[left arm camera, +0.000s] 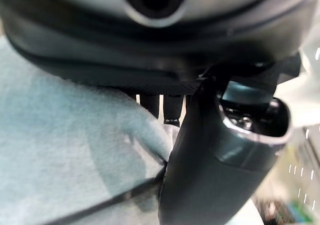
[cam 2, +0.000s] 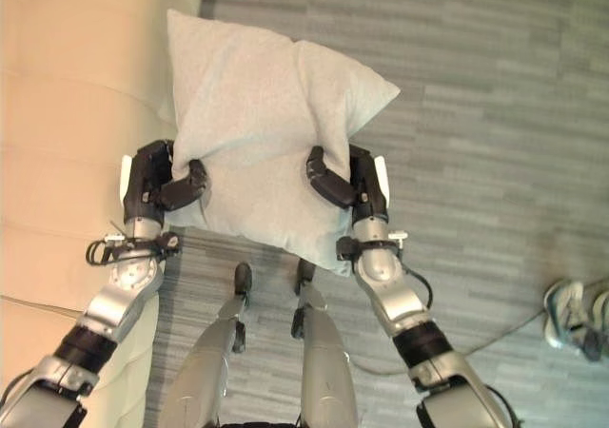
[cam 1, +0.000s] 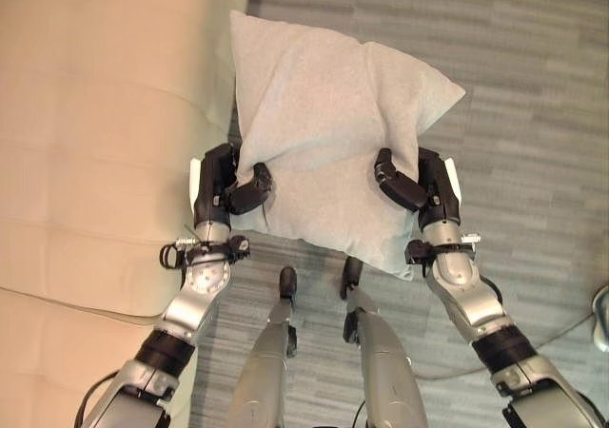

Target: Pick up all the scattered cushions and arrange them neatly on the sofa.

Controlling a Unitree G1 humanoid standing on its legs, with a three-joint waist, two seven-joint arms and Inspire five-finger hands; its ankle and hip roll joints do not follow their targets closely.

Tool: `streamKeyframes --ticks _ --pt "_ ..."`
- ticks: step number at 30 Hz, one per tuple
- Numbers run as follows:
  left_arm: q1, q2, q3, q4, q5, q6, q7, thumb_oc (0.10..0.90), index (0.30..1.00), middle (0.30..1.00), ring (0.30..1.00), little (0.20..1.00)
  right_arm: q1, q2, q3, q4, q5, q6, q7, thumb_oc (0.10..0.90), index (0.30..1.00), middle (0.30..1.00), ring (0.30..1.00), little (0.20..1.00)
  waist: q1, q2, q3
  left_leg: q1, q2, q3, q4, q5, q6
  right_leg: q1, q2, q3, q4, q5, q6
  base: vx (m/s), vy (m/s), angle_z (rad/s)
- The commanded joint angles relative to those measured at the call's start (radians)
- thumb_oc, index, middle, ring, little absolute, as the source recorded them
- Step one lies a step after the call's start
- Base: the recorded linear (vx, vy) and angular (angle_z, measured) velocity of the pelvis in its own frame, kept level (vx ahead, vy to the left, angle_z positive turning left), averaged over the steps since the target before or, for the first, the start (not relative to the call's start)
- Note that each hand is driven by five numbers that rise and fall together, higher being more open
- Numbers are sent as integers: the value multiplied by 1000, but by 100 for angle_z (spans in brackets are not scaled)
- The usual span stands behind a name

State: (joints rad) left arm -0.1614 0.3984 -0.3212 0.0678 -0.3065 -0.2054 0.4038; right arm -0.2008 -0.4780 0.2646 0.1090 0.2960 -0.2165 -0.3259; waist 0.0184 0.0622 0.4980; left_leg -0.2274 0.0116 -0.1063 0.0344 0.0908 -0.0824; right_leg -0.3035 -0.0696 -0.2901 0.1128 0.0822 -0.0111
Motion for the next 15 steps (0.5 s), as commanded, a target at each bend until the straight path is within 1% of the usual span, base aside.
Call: streamKeyframes --ticks 1,2,3,5,6,7,8,9,10,11,12,13,14,15 --pt "-38 -30 -80 -109 -12 -143 -114 400 300 300 300 300 -10 14 1 -219 -58 -139 127 400 300 300 300 300 45 6 -177 -34 -41 -43 -17 -22 -15 152 -23 -68 -45 -172 105 92 -80 72" --pt "-35 -29 -81 -111 -12 -142 -114 400 300 300 300 300 -7 14 0 -221 -58 -138 128 400 300 300 300 300 43 6 -176 -30 -41 -45 -20 -22 -16 157 -23 -70 -47 -171 105 90 -64 76" --pt "-12 -20 -71 -133 -10 -141 -121 400 300 300 300 300 18 5 -13 -242 -70 -138 133 400 300 300 300 300 51 7 -195 -6 -46 -64 -33 -20 -16 188 -24 -94 -62 -175 104 40 -23 55" --pt "-12 -20 -71 -133 -10 -141 -121 400 300 300 300 300 18 5 -13 -242 -70 -138 133 400 300 300 300 300 51 7 -195 -6 -46 -64 -33 -19 -16 188 -24 -94 -62 -175 104 49 -26 41" --pt "7 -15 -71 -140 -13 -140 -130 400 300 300 300 300 41 0 -19 -252 -77 -136 141 400 300 300 300 300 58 4 -218 9 -51 -71 -43 -19 -17 212 -24 -113 -76 -177 104 162 -54 20" --pt "25 -24 -58 -156 -38 -140 -145 400 300 300 300 300 78 -3 -53 -296 -97 -135 132 400 300 300 300 300 70 0 -268 38 -62 -73 -55 -8 -28 290 -32 -191 -116 -180 109 201 -18 25" --pt "21 -27 -56 -158 -39 -140 -144 400 300 300 300 300 76 -5 -63 -308 -109 -132 119 400 300 300 300 300 61 -3 -283 42 -58 -37 -51 -10 -28 314 -39 -219 -124 -181 112 268 115 90" --pt "16 -28 -51 -166 -44 -147 -154 400 300 300 300 300 75 -1 -79 -332 -120 -123 112 400 300 300 300 300 49 -9 -320 66 -30 85 -53 -31 -13 342 -51 -258 -128 -182 118 167 137 165" --pt "16 -28 -51 -166 -44 -146 -154 400 300 300 300 300 75 0 -78 -333 -121 -123 112 400 300 300 300 300 50 -10 -319 68 -29 86 -53 -32 -13 344 -51 -257 -128 -182 118 272 109 252" --pt "18 -26 -49 -171 -50 -146 -157 400 300 300 300 300 75 3 -82 -337 -130 -120 108 400 300 300 300 300 49 -17 -340 91 -16 118 -58 -59 -14 366 -52 -259 -128 -203 124 303 116 170" --pt "30 -21 -50 -175 -50 -142 -165 400 300 300 300 300 68 18 -85 -340 -139 -111 112 400 300 300 300 300 60 -29 -374 104 -19 132 -50 -76 -5 395 -65 -280 -119 -208 127 306 117 96" --pt "33 -20 -50 -176 -50 -142 -165 400 300 300 300 300 70 20 -85 -340 -140 -110 113 400 300 300 300 300 59 -31 -375 104 -20 130 -49 -77 -5 396 -66 -282 -118 -209 128 246 140 9" --pt "45 -18 -52 -176 -51 -136 -174 400 300 300 300 300 74 30 -90 -341 -137 -108 119 400 300 300 300 300 61 -40 -392 116 -24 131 -53 -88 5 409 -73 -290 -109 -211 131 198 162 27" --pt "54 -17 -58 -175 -56 -126 -183 400 300 300 300 300 60 48 -87 -330 -139 -101 120 400 300 300 300 300 72 -53 -406 129 -31 132 -43 -107 21 422 -93 -301 -72 -218 136 247 240 37"
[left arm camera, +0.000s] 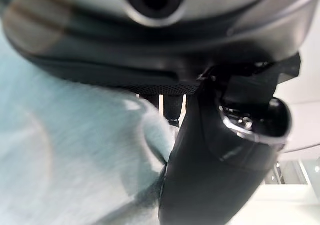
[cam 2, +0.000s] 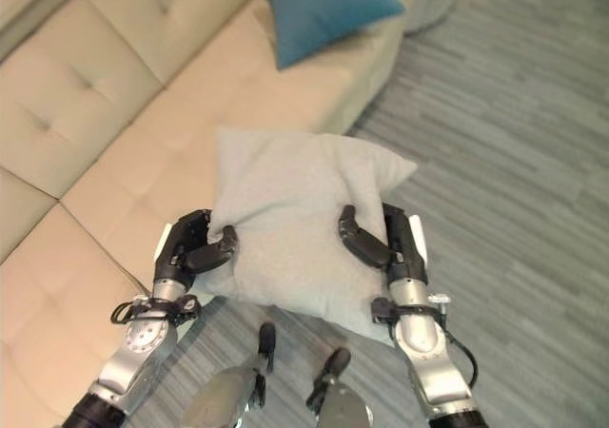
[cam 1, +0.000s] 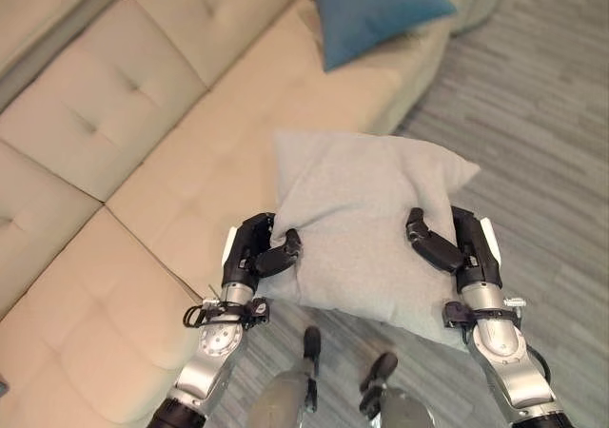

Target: Pick up all the scattered cushions and arrange them neatly on the sofa.

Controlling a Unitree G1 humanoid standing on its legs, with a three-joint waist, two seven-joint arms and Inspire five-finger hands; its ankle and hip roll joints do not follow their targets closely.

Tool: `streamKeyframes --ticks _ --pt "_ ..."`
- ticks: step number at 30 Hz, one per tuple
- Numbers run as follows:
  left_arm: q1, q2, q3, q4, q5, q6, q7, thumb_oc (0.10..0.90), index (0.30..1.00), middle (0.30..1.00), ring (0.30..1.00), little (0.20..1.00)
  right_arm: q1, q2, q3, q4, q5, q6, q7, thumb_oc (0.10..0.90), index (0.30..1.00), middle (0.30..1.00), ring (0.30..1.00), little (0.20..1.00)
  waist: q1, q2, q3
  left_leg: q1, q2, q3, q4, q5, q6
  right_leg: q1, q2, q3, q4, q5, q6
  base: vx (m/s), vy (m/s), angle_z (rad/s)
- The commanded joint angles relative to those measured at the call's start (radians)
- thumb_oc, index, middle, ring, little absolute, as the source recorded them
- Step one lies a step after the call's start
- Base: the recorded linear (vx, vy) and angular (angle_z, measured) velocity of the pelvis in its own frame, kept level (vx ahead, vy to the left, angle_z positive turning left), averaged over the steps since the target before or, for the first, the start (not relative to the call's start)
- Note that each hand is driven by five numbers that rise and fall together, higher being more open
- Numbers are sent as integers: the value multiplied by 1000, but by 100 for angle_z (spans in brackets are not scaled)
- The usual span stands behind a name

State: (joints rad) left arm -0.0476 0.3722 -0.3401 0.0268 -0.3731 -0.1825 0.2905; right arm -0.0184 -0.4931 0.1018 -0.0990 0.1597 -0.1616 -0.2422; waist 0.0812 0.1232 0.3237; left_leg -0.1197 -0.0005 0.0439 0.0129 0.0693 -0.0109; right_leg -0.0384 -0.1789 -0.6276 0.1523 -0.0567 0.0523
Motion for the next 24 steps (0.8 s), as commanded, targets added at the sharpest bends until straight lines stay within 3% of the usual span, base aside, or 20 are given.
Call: streamKeyframes --ticks 1,4,5,6,8,9,10,11,12,13,18,20,22,24 --pt "-47 10 -34 -137 0 -139 -78 400 300 300 300 300 -131 79 81 -113 -8 -149 35 400 300 300 300 300 20 -122 -234 35 -26 -15 -13 -105 -34 154 -8 32 -57 -87 81 200 277 33" --pt "-34 23 -27 -143 1 -129 -84 400 300 300 300 300 -137 101 81 -116 -4 -146 38 400 300 300 300 300 30 -128 -228 53 -38 -20 2 -126 -15 135 -44 41 55 -84 93 87 185 54" --pt "-29 31 -25 -144 2 -127 -85 400 300 300 300 300 -132 109 77 -118 0 -144 42 400 300 300 300 300 21 -127 -217 65 -45 -42 7 -116 10 95 -56 95 143 -42 92 10 129 52" --pt "-29 31 -25 -144 2 -127 -85 400 300 300 300 300 -132 109 77 -118 0 -144 42 400 300 300 300 300 21 -127 -219 63 -46 -42 7 -115 10 92 -57 95 145 -42 93 20 132 60" --pt "-37 30 -26 -131 7 -131 -69 400 300 300 300 300 -133 109 83 -116 2 -140 50 400 300 300 300 300 -8 -121 -208 80 -41 -89 -9 -108 15 11 14 283 175 -63 84 24 28 48" --pt "-38 29 -25 -131 7 -131 -69 400 300 300 300 300 -134 108 83 -116 2 -141 50 400 300 300 300 300 -6 -119 -211 76 -39 -88 -10 -105 15 6 16 284 172 -59 83 73 3 75" --pt "-34 28 -14 -132 14 -132 -61 400 300 300 300 300 -136 102 85 -107 9 -144 57 400 300 300 300 300 -7 -116 -204 80 -47 -152 -28 -94 9 -42 77 413 116 -76 83 133 -105 103" --pt "-40 20 -8 -118 14 -127 -57 400 300 300 300 300 -119 93 72 -87 22 -144 54 400 300 300 300 300 -33 -120 -184 97 -66 -251 -48 -78 -3 -91 140 547 25 -51 73 133 -105 122" --pt "-41 19 -8 -118 14 -127 -57 400 300 300 300 300 -120 93 72 -86 22 -144 54 400 300 300 300 300 -35 -119 -185 94 -66 -252 -49 -75 -3 -92 140 545 21 -47 73 148 -160 153" --pt "-45 13 -6 -107 12 -127 -66 400 300 300 300 300 -101 90 53 -78 26 -138 59 400 300 300 300 300 -49 -127 -178 95 -82 -289 -31 -80 -18 -96 154 596 0 -22 81 113 -120 206" --pt "17 7 28 -123 -18 -117 -92 400 300 300 300 300 -60 95 26 -67 81 -140 91 400 300 300 300 300 -45 -141 -181 71 -90 -279 47 -118 -48 -8 122 515 -82 -12 62 106 -143 117" --pt "35 -1 35 -124 -32 -111 -94 400 300 300 300 300 -59 90 20 -71 91 -139 94 400 300 300 300 300 -44 -141 -179 49 -91 -253 100 -137 -50 6 115 490 -72 -25 54 58 -63 98" --pt "39 -7 31 -117 -33 -105 -95 400 300 300 300 300 -54 81 8 -70 87 -136 87 400 300 300 300 300 -60 -141 -165 14 -66 -148 148 -145 -50 24 100 449 -63 -47 50 3 -15 69" --pt "39 -7 31 -117 -33 -105 -95 400 300 300 300 300 -55 81 8 -70 87 -136 87 400 300 300 300 300 -62 -141 -170 7 -68 -149 147 -141 -50 19 99 447 -65 -43 50 -12 6 81"
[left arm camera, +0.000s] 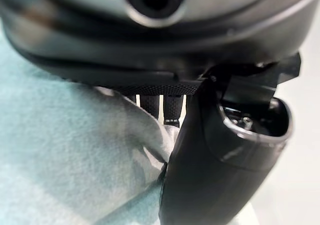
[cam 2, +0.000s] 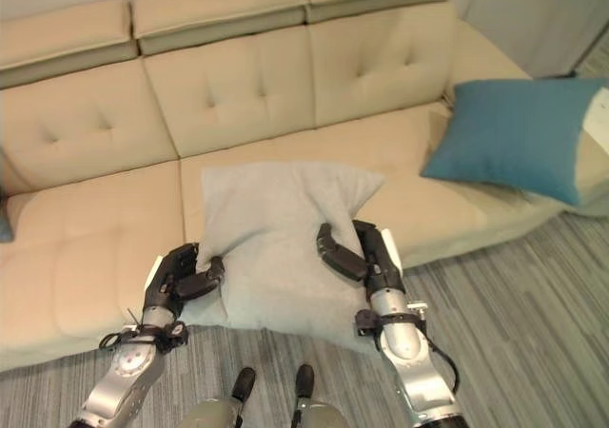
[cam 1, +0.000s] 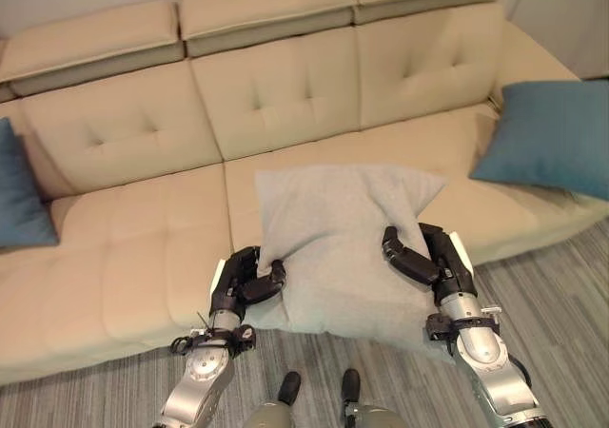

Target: Pick up all the scattered cushions and arrange them neatly on the sofa.

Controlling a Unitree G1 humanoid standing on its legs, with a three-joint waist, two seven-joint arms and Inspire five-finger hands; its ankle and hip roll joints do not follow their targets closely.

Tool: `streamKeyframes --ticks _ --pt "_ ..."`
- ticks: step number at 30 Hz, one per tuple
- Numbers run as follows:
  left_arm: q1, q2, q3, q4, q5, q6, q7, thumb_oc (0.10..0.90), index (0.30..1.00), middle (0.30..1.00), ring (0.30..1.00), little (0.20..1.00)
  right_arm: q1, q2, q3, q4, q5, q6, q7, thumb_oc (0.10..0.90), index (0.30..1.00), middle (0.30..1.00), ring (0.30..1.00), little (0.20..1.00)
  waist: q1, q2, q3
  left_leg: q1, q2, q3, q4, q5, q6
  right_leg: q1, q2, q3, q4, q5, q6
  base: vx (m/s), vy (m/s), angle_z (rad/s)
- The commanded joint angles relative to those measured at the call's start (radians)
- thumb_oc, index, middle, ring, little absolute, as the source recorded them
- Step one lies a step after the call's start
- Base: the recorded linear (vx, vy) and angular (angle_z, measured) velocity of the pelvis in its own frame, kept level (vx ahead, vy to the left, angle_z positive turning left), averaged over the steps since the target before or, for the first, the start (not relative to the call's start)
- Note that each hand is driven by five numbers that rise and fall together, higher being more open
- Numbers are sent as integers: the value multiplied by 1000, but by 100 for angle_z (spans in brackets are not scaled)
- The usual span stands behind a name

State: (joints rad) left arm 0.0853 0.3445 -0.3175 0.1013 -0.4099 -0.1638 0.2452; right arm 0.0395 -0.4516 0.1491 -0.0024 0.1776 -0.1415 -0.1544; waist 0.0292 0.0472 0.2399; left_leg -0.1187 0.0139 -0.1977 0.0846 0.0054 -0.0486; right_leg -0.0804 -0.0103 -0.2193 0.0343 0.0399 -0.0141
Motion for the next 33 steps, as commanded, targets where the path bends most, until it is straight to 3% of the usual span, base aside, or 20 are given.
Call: streamKeyframes --ticks 1,2,4,6,9,10,16,17,18,20,22,23,24,25,27,33 --pt "-94 21 8 -191 4 -123 -49 400 300 300 300 300 -113 40 -39 -166 69 -156 -1 400 300 300 300 300 -10 -65 -86 6 -82 92 76 -77 -12 61 -70 38 53 -140 117 59 17 44" --pt "-98 23 1 -190 1 -121 -63 400 300 300 300 300 -120 41 -50 -172 65 -150 -10 400 300 300 300 300 -35 -74 -86 -28 18 309 75 -60 5 91 -87 -33 26 -143 123 102 18 29" --pt "-97 25 3 -189 -3 -115 -64 400 300 300 300 300 -119 45 -53 -176 63 -147 -10 400 300 300 300 300 -34 -79 -92 -34 23 320 57 -46 3 99 -87 -49 12 -141 126 102 29 93" --pt "-103 20 6 -193 -8 -103 -59 400 300 300 300 300 -121 50 -62 -180 60 -145 -22 400 300 300 300 300 -30 -95 -89 -93 63 385 42 10 -10 120 -98 -87 -6 -149 132 96 73 93" --pt "-103 21 6 -193 -8 -103 -59 400 300 300 300 300 -121 51 -61 -179 59 -146 -22 400 300 300 300 300 -32 -97 -88 -93 62 383 46 6 -11 123 -99 -89 -5 -153 132 118 85 30" --pt "-99 19 2 -198 -9 -99 -67 400 300 300 300 300 -117 63 -59 -180 50 -139 -13 400 300 300 300 300 -27 -97 -109 -65 61 368 0 0 -6 149 -115 -110 21 -174 147 395 307 21" --pt "-91 25 4 -203 -10 -97 -72 400 300 300 300 300 -110 80 -51 -181 42 -131 0 400 300 300 300 300 -22 -104 -117 -41 29 355 9 -35 25 149 -161 -87 103 -171 163 196 202 27" --pt "-97 40 7 -202 -1 -92 -71 400 300 300 300 300 -124 90 -39 -182 27 -125 11 400 300 300 300 300 -29 -96 -106 13 -15 340 -25 -52 72 66 -216 -14 325 -57 182 315 426 3" --pt "-97 40 7 -202 -1 -92 -71 400 300 300 300 300 -124 90 -39 -182 27 -125 11 400 300 300 300 300 -28 -96 -107 12 -15 340 -25 -51 72 64 -215 -13 325 -57 182 358 441 11" --pt "-102 43 10 -194 16 -96 -74 400 300 300 300 300 -117 99 -40 -185 30 -133 22 400 300 300 300 300 -46 -79 -99 53 -23 299 -63 -55 80 -10 -154 93 414 -75 170 179 128 22" --pt "-102 43 10 -194 16 -96 -74 400 300 300 300 300 -117 98 -40 -185 30 -133 22 400 300 300 300 300 -45 -79 -100 52 -22 300 -63 -55 80 -11 -153 94 413 -74 170 156 34 44" --pt "-111 38 1 -192 16 -94 -80 400 300 300 300 300 -117 89 -39 -177 39 -133 34 400 300 300 300 300 -71 -77 -91 86 -41 247 -88 -57 77 -58 -49 172 315 -150 143 307 25 23" --pt "-112 34 -2 -192 12 -92 -85 400 300 300 300 300 -119 87 -38 -173 46 -131 36 400 300 300 300 300 -75 -78 -89 93 -47 233 -95 -57 74 -66 -31 181 263 -143 139 313 25 22" --pt "-112 34 -2 -192 12 -92 -85 400 300 300 300 300 -119 87 -38 -172 47 -132 36 400 300 300 300 300 -77 -77 -88 96 -46 231 -96 -58 74 -62 -30 180 259 -143 138 234 -48 24" --pt "-105 32 10 -182 7 -90 -85 400 300 300 300 300 -133 87 -27 -160 67 -137 40 400 300 300 300 300 -78 -87 -84 135 -62 204 -114 -80 72 -108 -9 162 124 -75 147 277 -67 44" --pt "-86 19 22 -186 9 -95 -104 400 300 300 300 300 -109 84 -30 -155 73 -140 53 400 300 300 300 300 -87 -97 -80 178 -71 177 -75 -141 58 -94 -14 138 58 -49 139 241 -97 29"
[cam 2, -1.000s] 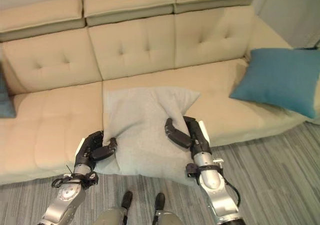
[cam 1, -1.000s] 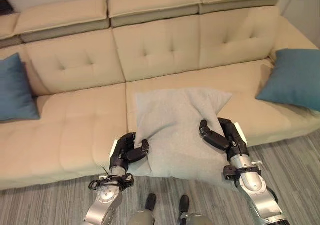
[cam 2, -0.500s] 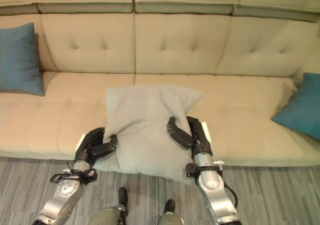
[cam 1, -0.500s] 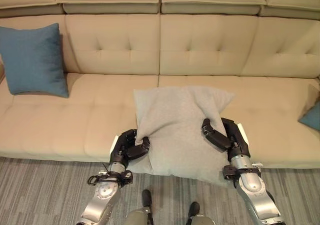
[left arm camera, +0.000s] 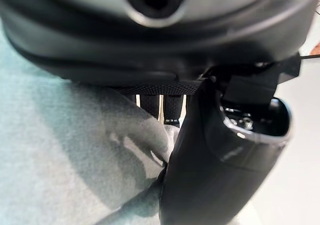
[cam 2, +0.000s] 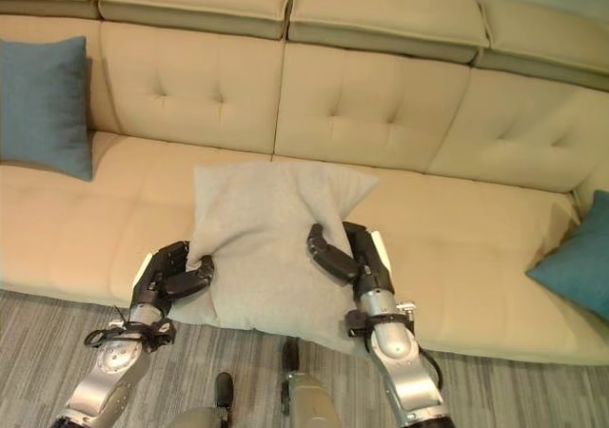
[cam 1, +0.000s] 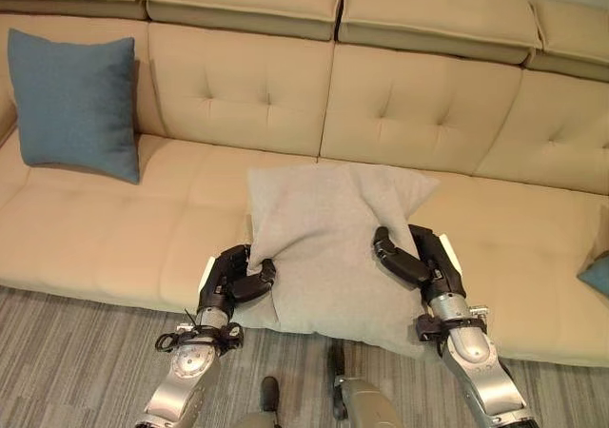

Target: Pick up all the scattered cushions and arrange them neatly on the sofa.

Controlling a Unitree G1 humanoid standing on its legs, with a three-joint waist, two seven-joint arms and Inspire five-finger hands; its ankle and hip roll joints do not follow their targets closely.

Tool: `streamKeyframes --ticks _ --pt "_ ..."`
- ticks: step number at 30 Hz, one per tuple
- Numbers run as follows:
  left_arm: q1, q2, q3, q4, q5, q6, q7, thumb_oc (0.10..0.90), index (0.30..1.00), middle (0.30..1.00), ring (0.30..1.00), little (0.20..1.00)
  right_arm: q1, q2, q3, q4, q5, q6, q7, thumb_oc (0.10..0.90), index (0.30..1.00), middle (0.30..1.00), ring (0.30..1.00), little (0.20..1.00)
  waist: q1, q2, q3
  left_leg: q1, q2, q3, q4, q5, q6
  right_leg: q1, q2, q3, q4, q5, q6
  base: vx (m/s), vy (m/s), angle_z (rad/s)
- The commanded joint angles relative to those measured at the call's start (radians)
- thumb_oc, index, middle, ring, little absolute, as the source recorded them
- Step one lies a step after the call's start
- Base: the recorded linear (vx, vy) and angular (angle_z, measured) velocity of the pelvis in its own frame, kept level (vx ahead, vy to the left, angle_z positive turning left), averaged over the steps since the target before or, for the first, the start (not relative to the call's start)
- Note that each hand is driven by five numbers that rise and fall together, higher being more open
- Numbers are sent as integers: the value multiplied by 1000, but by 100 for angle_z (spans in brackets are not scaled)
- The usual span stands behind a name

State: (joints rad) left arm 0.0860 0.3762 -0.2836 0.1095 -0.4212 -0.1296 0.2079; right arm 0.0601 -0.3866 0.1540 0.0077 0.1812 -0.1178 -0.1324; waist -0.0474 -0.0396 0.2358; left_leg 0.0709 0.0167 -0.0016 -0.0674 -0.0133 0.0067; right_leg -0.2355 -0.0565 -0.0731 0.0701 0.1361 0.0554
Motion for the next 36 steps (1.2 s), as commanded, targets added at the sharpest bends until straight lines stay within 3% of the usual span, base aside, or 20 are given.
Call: streamKeyframes --ticks 1,3,4,6,10,12,13,15,17,21,30,33,34,36 --pt "-82 -20 -12 -194 21 -131 -66 400 300 300 300 300 -121 11 -40 -164 67 -167 31 400 300 300 300 300 -14 -7 -85 -13 -67 -10 105 -139 -12 72 31 -14 25 -152 62 175 -80 27" --pt "-83 -22 -15 -198 17 -132 -70 400 300 300 300 300 -113 5 -45 -167 67 -164 31 400 300 300 300 300 -18 -6 -86 -27 -64 1 153 -149 -30 85 25 -27 21 -157 56 179 -110 12" --pt "-82 -28 -25 -202 4 -130 -76 400 300 300 300 300 -119 -16 -54 -170 82 -165 23 400 300 300 300 300 -14 -11 -59 -124 -30 46 376 -109 -76 135 8 -49 13 -177 30 147 -121 24" --pt "-81 -29 -25 -202 3 -129 -78 400 300 300 300 300 -121 -19 -54 -169 88 -161 24 400 300 300 300 300 -14 -12 -60 -156 -21 53 419 -101 -74 141 7 -51 9 -182 20 133 -87 29" --pt "-73 -25 -24 -201 -3 -120 -81 400 300 300 300 300 -119 -29 -57 -170 89 -155 26 400 300 300 300 300 -7 -25 -68 -193 16 65 354 -111 -55 176 1 -44 -2 -207 17 154 -16 -2" --pt "-70 -23 -19 -209 1 -115 -75 400 300 300 300 300 -109 -29 -61 -168 97 -152 22 400 300 300 300 300 0 -18 -72 -211 51 33 224 -37 -73 201 10 -34 -7 -226 19 196 41 -5" --pt "-70 -24 -19 -209 1 -115 -75 400 300 300 300 300 -109 -29 -61 -168 98 -152 22 400 300 300 300 300 0 -18 -72 -207 50 33 218 -33 -73 202 10 -34 -7 -226 19 98 41 -7" --pt "-72 -27 -18 -215 5 -115 -59 400 300 300 300 300 -111 -32 -61 -162 93 -153 9 400 300 300 300 300 10 -3 -69 -237 78 -13 130 46 -98 229 16 -14 -5 -248 21 152 109 -15" --pt "-75 -32 -22 -214 4 -116 -52 400 300 300 300 300 -113 -36 -61 -166 89 -155 3 400 300 300 300 300 14 3 -64 -252 84 -22 112 72 -108 246 15 -2 0 -259 22 157 191 -42" --pt "-68 -35 -28 -211 -1 -118 -63 400 300 300 300 300 -91 -38 -71 -178 82 -151 15 400 300 300 300 300 7 18 -79 -208 90 -13 77 55 -111 261 6 17 4 -268 34 151 216 -51" --pt "-120 5 5 -231 40 -138 -24 400 300 300 300 300 -122 10 -71 -168 41 -143 -1 400 300 300 300 300 2 -2 -91 -159 53 87 63 3 -56 215 -56 91 2 -219 92 45 188 -25" --pt "-161 24 23 -232 78 -153 7 400 300 300 300 300 -171 33 -63 -148 17 -148 -24 400 300 300 300 300 8 -5 -73 -166 58 134 51 -1 -47 158 -67 56 30 -196 112 -109 85 -62" --pt "-184 32 29 -230 105 -163 24 400 300 300 300 300 -197 46 -60 -134 -5 -155 -45 400 300 300 300 300 15 -7 -66 -176 60 155 43 0 -46 135 -79 15 31 -181 119 -96 3 -66" --pt "-206 33 27 -231 117 -171 35 400 300 300 300 300 -212 47 -60 -131 -26 -162 -61 400 300 300 300 300 14 -8 -57 -194 60 152 50 4 -47 121 -79 10 30 -175 120 -91 2 -61"
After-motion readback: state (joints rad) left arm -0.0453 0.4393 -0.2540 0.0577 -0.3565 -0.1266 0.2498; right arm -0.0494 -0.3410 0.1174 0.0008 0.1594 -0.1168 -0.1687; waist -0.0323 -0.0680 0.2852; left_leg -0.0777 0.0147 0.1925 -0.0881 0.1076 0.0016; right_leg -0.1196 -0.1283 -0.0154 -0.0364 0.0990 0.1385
